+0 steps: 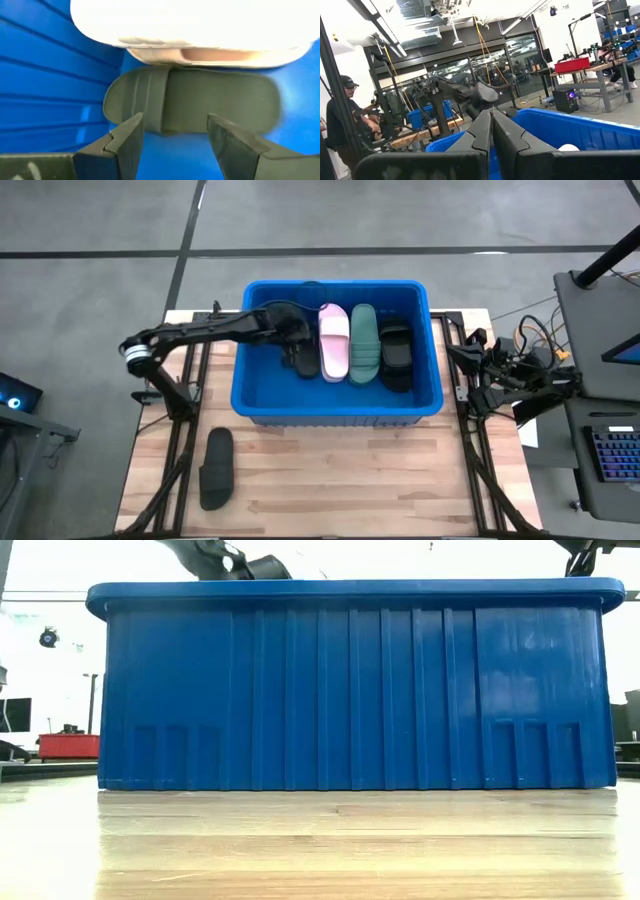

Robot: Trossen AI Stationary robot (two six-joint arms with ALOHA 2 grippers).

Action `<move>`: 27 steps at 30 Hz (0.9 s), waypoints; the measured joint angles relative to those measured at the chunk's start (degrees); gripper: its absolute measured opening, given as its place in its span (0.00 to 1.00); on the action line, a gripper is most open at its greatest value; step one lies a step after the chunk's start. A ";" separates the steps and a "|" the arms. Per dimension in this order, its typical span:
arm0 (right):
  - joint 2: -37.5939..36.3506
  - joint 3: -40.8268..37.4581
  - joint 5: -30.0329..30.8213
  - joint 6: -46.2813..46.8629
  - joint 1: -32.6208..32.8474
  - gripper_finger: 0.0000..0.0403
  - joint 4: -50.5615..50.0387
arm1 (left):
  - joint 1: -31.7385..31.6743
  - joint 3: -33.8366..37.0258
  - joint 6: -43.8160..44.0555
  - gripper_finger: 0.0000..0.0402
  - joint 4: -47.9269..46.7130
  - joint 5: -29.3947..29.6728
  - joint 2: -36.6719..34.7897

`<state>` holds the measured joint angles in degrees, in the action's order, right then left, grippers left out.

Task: Pick and place slides into bin
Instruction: Put the black slide into the bin

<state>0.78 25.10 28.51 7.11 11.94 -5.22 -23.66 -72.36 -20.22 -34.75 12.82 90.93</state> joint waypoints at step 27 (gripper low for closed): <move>0.00 0.00 -0.22 -2.16 0.02 0.02 -0.27 | 23.25 -6.78 59.79 0.50 -13.40 -27.84 -35.21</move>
<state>0.78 25.10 28.29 4.95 11.97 -5.48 -0.41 -79.13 39.57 -48.15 -15.03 55.72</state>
